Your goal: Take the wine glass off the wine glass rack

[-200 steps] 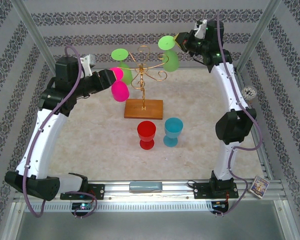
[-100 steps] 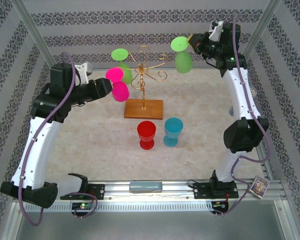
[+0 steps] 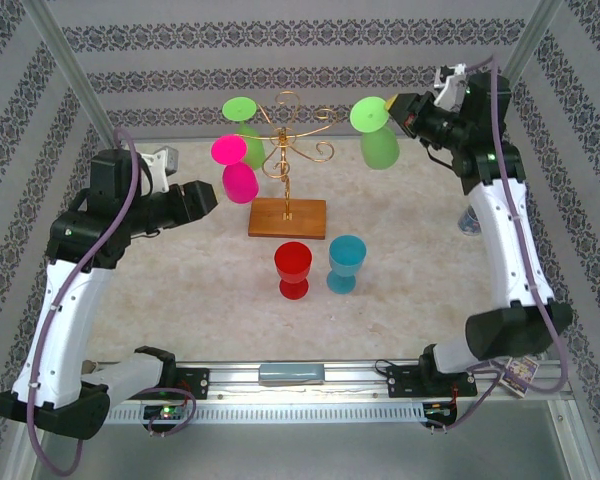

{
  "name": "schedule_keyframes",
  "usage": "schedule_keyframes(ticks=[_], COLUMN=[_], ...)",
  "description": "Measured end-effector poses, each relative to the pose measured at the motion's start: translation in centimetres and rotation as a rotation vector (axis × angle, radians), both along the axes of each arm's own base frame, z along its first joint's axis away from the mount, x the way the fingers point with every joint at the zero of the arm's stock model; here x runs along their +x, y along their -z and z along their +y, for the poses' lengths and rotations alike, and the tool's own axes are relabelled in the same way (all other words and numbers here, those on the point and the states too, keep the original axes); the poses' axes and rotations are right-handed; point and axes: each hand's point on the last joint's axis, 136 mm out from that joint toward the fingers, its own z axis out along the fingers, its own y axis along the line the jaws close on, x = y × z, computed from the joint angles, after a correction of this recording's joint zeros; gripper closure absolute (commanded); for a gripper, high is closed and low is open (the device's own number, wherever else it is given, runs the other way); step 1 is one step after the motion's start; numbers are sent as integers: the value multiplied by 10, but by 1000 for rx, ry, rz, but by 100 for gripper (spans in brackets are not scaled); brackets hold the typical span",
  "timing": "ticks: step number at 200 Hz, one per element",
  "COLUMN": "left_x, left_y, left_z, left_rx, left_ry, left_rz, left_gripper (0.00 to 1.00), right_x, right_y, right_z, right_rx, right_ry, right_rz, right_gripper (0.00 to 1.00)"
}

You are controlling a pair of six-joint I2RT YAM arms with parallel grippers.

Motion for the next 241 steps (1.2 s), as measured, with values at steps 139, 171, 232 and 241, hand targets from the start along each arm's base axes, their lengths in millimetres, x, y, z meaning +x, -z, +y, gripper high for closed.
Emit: schedule_keyframes(ticks=[139, 171, 232, 241], left_x=[-40, -58, -88, -92], left_y=[19, 23, 52, 57], left_z=[4, 9, 22, 23], left_rx=[15, 24, 55, 55], left_ry=[27, 23, -16, -22], left_rz=[86, 95, 163, 178], left_gripper=[45, 45, 44, 44], right_x=[-210, -243, -275, -278], right_y=[-3, 9, 54, 57], right_z=[108, 149, 230, 239], right_rx=[-79, -128, -313, -331], right_ry=[-388, -523, -701, -719], right_rz=[-119, -131, -162, -176], right_gripper=[100, 100, 100, 100])
